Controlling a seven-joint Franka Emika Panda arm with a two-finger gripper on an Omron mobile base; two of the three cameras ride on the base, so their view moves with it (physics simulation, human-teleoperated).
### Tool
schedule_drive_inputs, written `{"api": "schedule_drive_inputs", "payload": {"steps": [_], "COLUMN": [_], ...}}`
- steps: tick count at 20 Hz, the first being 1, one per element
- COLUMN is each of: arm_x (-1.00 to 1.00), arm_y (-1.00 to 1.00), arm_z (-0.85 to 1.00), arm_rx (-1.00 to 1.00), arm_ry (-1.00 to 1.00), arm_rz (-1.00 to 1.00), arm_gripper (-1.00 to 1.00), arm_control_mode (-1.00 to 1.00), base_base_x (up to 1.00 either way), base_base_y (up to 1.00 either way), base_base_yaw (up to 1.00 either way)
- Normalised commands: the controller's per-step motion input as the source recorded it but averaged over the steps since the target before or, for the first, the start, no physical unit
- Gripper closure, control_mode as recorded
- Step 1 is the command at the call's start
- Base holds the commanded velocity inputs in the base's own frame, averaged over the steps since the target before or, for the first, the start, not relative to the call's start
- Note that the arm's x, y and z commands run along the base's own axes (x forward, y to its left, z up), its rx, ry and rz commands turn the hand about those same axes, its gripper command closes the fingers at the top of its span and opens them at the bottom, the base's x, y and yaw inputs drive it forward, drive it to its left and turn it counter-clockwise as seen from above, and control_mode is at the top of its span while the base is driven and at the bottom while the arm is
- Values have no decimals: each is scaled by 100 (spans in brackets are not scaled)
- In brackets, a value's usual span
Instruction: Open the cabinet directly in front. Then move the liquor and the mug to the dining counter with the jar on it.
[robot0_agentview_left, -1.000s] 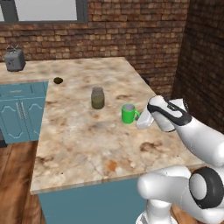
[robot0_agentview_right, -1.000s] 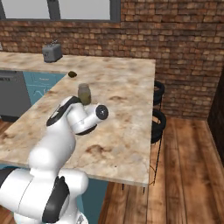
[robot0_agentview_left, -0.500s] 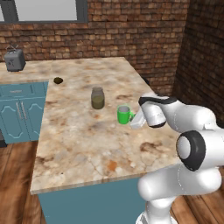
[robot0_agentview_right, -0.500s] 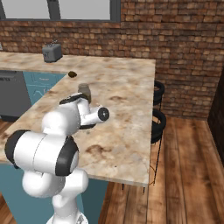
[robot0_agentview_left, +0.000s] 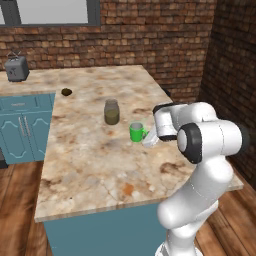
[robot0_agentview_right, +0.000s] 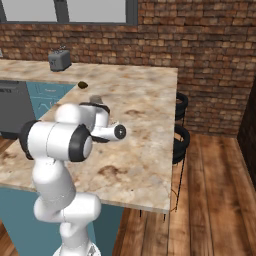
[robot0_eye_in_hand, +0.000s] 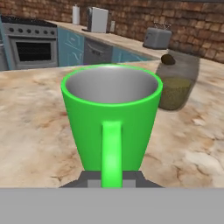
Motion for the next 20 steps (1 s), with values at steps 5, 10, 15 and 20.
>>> {"api": "schedule_drive_inputs", "payload": {"steps": [5, 10, 15, 20], "arm_x": [55, 53, 51, 45], "arm_y": [3, 0, 0, 0], "arm_z": [-36, -36, -37, -35], "arm_rx": [0, 0, 0, 0], "arm_ry": [0, 0, 0, 0], "arm_rz": [0, 0, 0, 0], "arm_gripper": [100, 100, 100, -100], "arm_control_mode": [-100, -100, -100, -100], "base_base_x": [0, 0, 0, 0], "base_base_y": [0, 0, 0, 0], "base_base_yaw": [0, 0, 0, 0]}}
